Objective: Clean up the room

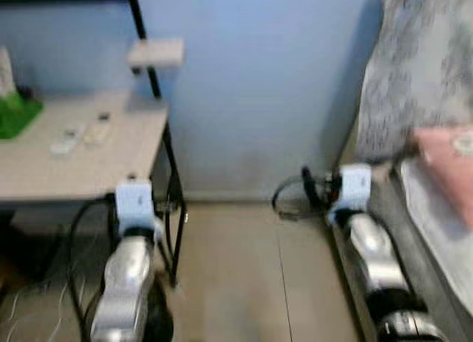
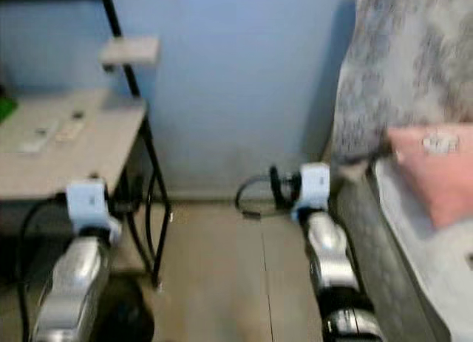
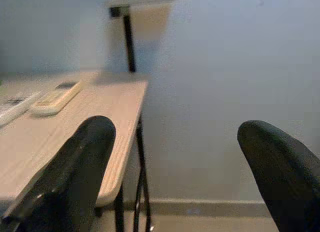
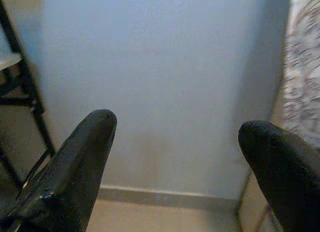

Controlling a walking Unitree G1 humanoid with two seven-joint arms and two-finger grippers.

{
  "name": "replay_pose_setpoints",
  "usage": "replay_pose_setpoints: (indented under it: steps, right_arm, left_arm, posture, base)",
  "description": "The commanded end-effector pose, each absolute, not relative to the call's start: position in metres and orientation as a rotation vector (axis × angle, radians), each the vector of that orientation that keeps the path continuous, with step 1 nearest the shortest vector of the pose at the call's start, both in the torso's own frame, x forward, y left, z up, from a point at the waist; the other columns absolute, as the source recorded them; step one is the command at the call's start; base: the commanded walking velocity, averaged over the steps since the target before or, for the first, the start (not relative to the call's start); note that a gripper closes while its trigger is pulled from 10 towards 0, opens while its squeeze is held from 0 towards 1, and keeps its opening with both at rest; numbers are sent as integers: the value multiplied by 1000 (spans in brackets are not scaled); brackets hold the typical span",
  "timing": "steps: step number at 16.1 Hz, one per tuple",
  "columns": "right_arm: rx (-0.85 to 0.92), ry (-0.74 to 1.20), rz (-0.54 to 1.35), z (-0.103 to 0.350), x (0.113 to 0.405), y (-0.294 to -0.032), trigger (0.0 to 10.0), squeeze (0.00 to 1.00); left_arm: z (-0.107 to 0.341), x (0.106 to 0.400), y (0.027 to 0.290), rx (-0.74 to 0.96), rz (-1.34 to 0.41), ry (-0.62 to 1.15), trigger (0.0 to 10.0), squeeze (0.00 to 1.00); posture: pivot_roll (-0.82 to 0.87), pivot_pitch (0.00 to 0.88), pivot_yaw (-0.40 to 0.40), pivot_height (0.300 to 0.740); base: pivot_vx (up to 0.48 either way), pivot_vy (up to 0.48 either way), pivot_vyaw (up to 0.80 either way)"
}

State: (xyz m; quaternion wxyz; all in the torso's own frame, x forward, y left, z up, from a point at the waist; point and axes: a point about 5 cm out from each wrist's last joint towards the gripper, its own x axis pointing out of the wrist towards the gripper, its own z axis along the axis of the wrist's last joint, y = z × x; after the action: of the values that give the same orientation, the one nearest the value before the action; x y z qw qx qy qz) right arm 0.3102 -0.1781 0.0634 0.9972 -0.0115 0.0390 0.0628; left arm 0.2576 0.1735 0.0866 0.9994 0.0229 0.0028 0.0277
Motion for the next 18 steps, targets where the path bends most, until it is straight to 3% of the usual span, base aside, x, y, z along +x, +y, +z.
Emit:
replay_pose_setpoints:
  steps: [1, 4, 18]
  right_arm:
    - [-27, 82, 108, 64, 311, -180, 10000, 0]
    - [-37, 92, 103, 61, 310, -181, 10000, 0]
    - [-18, 100, 93, 57, 305, -180, 10000, 0]
  left_arm:
    - [93, 261, 175, 71, 34, -24, 10000, 0]
    - [97, 265, 178, 90, 32, -39, 10000, 0]
    - [96, 266, 170, 60, -26, -41, 10000, 0]
  posture:
    - [-47, 0, 53, 740]
    - [-51, 0, 57, 740]
    - [-69, 0, 77, 740]
  base:
    - [480, 0, 0]
    - [422, 0, 0]
    - [0, 0, 0]
